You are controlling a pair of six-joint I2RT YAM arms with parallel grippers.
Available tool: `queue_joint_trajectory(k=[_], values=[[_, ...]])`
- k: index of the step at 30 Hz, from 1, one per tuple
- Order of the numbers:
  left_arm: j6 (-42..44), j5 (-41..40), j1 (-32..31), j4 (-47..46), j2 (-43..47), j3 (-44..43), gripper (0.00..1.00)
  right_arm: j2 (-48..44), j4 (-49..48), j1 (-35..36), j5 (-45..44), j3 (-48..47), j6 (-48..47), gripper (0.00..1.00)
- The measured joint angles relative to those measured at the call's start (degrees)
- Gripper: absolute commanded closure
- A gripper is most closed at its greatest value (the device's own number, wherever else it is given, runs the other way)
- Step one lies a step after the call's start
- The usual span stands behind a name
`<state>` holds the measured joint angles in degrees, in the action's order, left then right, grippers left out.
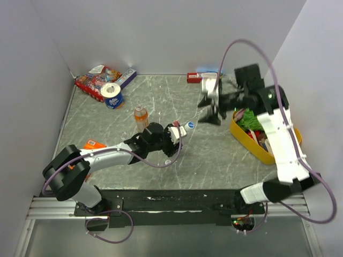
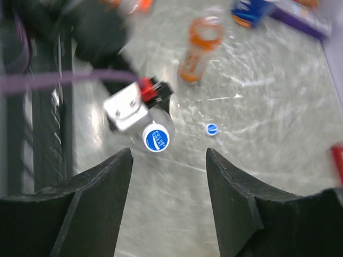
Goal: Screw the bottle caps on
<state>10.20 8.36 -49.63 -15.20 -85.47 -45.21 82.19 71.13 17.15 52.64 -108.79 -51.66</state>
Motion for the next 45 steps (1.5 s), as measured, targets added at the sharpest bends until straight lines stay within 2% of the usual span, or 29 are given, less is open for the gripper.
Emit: queue_joint_trajectory(k=[5,8,12,23,30,35,45], values=[[7.3,9.7,1.5,3.4,0.7,-0.5,0.99,-10.5,4.2,7.5,-4.0,14.6,-22.6,0.31],[12.3,12.5,2.3,5.2,0.7,-0.9,0.99,-13.6,5.7,10.2,-6.7,18.6,-30.3,0.32],[17.7,14.4,2.4,6.6,0.7,-1.1,0.99,-13.0,6.4,12.4,-8.6,18.8,-36.3,0.32],[23.6,15.9,2.4,7.5,0.7,-2.4,0.99,-10.7,6.1,16.9,-11.6,20.8,-41.6,0.39],[24.2,16.0,2.4,7.8,0.8,-2.7,0.99,-10.7,5.9,17.9,-12.9,21.9,-43.0,0.48],[24.8,15.9,2.6,8.0,0.8,-2.7,0.99,-10.8,4.6,18.3,-13.4,22.5,-43.0,0.48],[25.5,15.8,3.1,10.5,0.8,-2.7,0.99,-15.2,-3.1,19.3,-15.1,29.9,-43.2,0.46]])
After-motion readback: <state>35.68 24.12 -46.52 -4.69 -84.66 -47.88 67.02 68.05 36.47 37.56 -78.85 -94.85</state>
